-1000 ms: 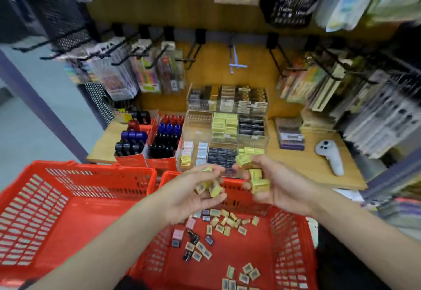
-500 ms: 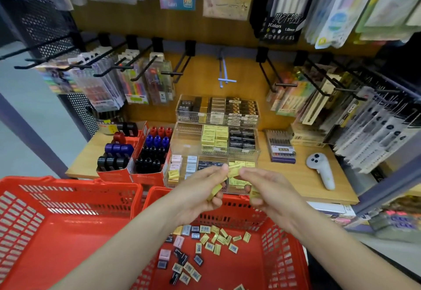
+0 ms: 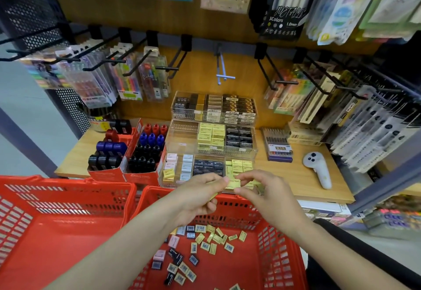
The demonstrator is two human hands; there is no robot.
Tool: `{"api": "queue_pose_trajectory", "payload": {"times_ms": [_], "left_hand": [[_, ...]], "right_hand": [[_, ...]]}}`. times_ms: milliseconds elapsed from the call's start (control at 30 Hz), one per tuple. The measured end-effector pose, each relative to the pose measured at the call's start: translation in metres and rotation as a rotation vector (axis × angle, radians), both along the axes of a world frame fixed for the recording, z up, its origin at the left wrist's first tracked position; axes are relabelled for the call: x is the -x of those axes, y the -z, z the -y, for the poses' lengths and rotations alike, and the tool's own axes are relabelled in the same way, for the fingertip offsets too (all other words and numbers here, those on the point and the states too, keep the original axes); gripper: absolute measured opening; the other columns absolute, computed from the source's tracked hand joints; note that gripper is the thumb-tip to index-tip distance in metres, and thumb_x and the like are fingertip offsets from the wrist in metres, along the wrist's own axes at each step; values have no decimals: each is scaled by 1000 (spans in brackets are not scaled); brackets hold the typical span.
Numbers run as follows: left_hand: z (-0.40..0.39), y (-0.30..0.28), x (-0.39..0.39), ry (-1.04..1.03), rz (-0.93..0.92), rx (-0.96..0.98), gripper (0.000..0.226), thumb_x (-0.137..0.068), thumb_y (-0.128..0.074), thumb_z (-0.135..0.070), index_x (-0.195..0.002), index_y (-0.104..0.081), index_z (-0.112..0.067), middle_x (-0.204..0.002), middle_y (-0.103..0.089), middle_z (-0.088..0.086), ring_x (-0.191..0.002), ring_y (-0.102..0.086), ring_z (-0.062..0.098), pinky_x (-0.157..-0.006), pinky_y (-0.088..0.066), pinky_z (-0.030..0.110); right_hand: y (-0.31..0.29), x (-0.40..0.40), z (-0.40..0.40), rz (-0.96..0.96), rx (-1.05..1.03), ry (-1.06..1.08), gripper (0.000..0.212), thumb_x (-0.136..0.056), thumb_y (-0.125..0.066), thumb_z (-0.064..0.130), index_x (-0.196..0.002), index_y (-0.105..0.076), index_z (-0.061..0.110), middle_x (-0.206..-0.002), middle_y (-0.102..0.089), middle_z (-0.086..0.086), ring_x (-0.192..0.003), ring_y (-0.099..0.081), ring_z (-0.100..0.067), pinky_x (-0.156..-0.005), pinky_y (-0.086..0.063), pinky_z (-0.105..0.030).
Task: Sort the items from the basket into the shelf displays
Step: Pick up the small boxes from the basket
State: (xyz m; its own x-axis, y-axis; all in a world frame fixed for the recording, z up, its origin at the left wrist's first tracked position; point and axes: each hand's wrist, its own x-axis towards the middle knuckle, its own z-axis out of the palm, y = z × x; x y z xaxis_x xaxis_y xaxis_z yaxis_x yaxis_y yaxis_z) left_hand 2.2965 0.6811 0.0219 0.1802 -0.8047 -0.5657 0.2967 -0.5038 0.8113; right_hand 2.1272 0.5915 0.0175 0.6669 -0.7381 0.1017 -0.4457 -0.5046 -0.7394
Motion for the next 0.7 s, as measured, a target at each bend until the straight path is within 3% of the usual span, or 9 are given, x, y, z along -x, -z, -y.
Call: {"api": "queue_pose_trajectory", "payload": {"times_ms": [67,167,233,300,400,700], "left_hand": [[3,4,0,-53,-23,-27,21,-95,-64,-34,-104,-71,-16,-85,-53,0,-60,-43,8,-48,-41,14],[8,12,-6,-146,-42,-66,23,-96,-63,-33,-105,-70,-13,-97,-53,4,-62,-43,9,-46,-41,14],[10,14,-11,-177,-60,-74,24,-95,-64,-33,-103,-71,-12,-97,-53,4,-61,-43,8,-45,-41,14],[13,17,-14,-183,-74,-73,23,-94,-65,-33,-101,-72,-13,-98,-54,5,-60,-43,8,-45,-41,14],[15,21,-15,-163,-74,-74,21,-94,-66,-33,-97,-74,-13,-94,-55,4,-58,-44,8,-46,-40,14],[13,24,-13,-100,-56,-95,24,-95,-64,-33,-98,-74,-11,-93,-53,4,-62,-44,9,-47,-39,15]], "right_hand": [[10,4,15,-69,63,57,22,-83,-76,37,-104,-69,34,-89,-67,19,-70,-60,3,-66,-43,-7],[27,11,53,-229,93,224,26,-86,-73,34,-110,-69,25,-90,-66,17,-55,-57,0,-53,-40,-11],[38,11,72,-348,144,253,31,-87,-73,34,-115,-69,21,-91,-64,15,-63,-58,-2,-58,-39,-14],[51,2,83,-419,159,227,33,-87,-72,35,-117,-69,21,-93,-65,13,-79,-63,-9,-68,-49,-24],[69,-15,87,-477,140,184,34,-88,-71,36,-117,-67,21,-103,-71,8,-91,-66,-14,-72,-51,-26],[96,-33,90,-517,204,203,32,-90,-68,41,-119,-67,27,-105,-74,8,-91,-68,-13,-62,-46,-23]]}}
